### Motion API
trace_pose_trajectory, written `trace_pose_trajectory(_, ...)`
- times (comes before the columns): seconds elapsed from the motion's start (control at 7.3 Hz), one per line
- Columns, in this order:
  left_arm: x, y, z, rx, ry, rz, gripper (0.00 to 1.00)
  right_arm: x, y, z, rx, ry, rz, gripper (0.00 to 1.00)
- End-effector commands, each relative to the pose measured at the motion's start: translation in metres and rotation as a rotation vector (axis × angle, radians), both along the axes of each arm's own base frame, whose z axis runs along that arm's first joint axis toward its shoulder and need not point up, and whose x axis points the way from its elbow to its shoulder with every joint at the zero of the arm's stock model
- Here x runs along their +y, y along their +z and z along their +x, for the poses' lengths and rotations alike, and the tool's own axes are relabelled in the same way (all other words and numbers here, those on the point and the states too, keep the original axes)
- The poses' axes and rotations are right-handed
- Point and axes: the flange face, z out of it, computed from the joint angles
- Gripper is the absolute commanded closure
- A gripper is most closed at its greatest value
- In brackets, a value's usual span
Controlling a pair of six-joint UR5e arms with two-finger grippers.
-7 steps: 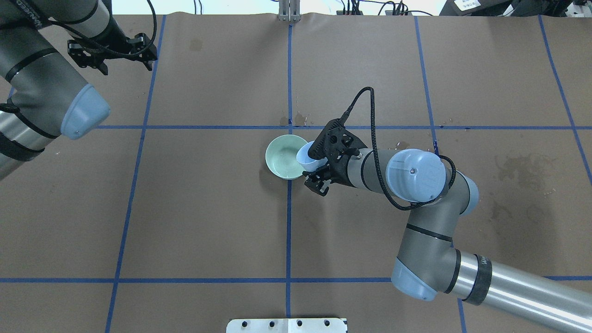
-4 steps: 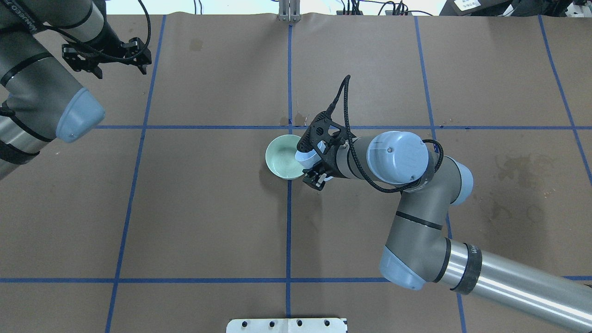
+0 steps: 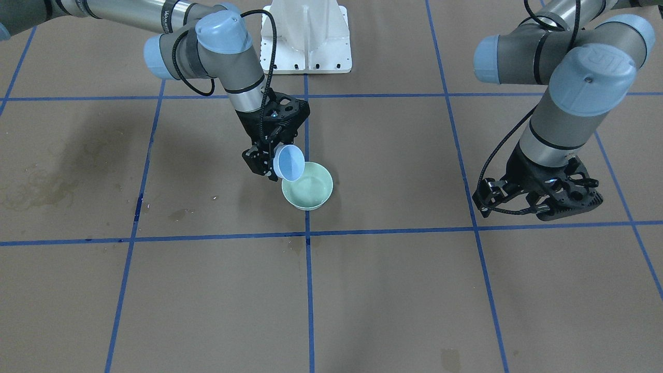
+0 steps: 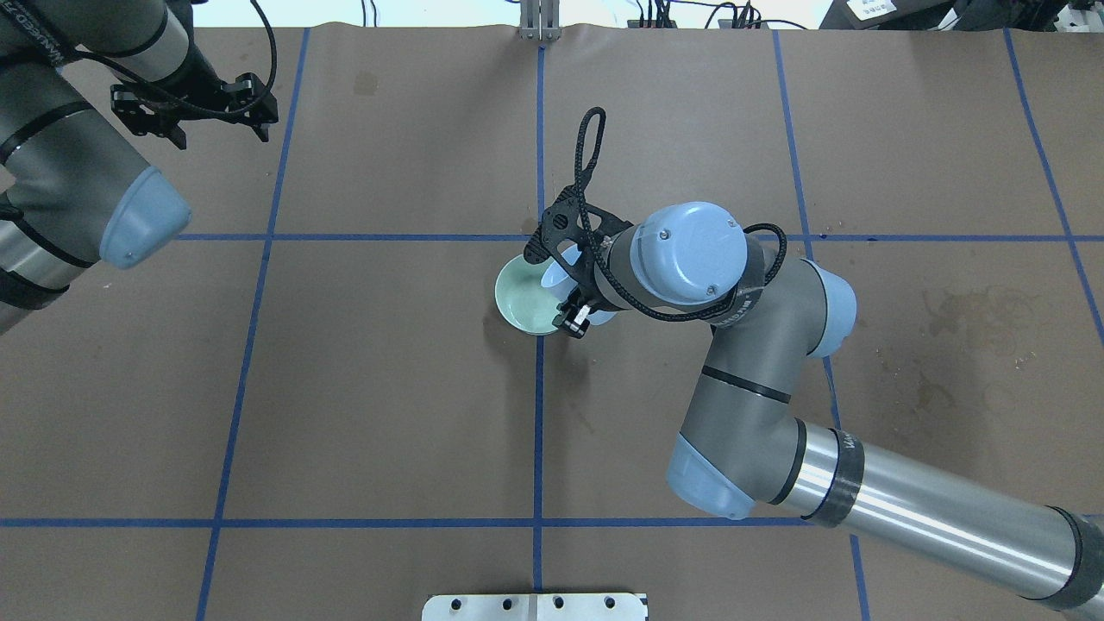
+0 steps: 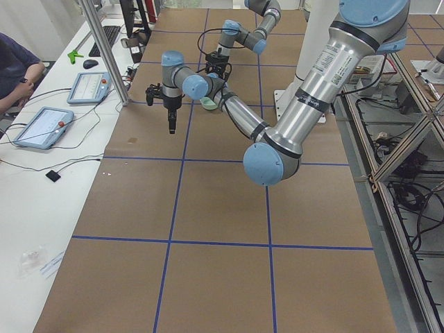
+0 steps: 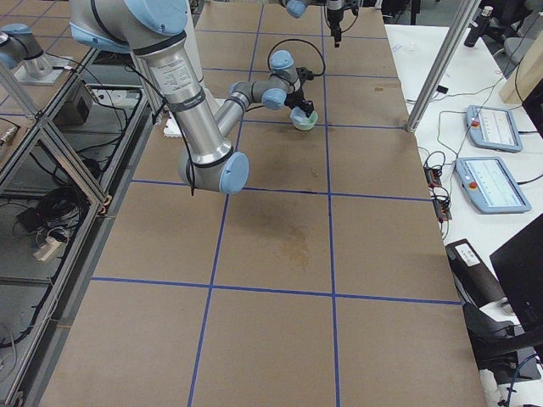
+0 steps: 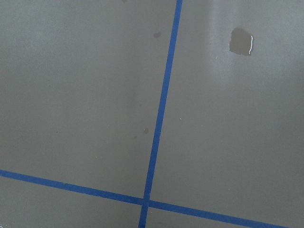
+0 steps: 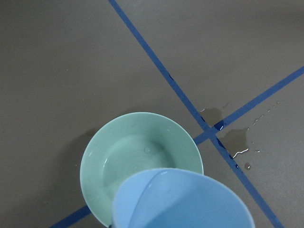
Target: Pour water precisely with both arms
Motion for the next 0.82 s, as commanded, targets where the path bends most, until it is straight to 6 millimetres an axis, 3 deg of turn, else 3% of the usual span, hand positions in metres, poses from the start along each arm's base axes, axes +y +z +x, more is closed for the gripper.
trace_pose_trajectory(0.0,0.0,0.001,0.0,-0.001,0.0,-0.002,0.0,-0.008,-0.013,-0.016,0.064,-0.02,-0.028,1.0)
trace_pose_trajectory(0.14,0.0,0.001,0.0,-0.001,0.0,-0.002,0.0,-0.01,-0.009,-0.024,0.093,-0.033,-0.042,1.0)
trace_pose_trajectory(0.41,-0.001,0.002,-0.001,-0.002,-0.002,-0.003,0.0,-0.015,-0.035,-0.033,0.191,-0.06,-0.058,1.0)
trace_pose_trajectory(0.69,-0.001,0.002,-0.001,-0.003,-0.002,-0.004,0.0,-0.014,-0.024,-0.032,0.207,-0.065,-0.064,1.0)
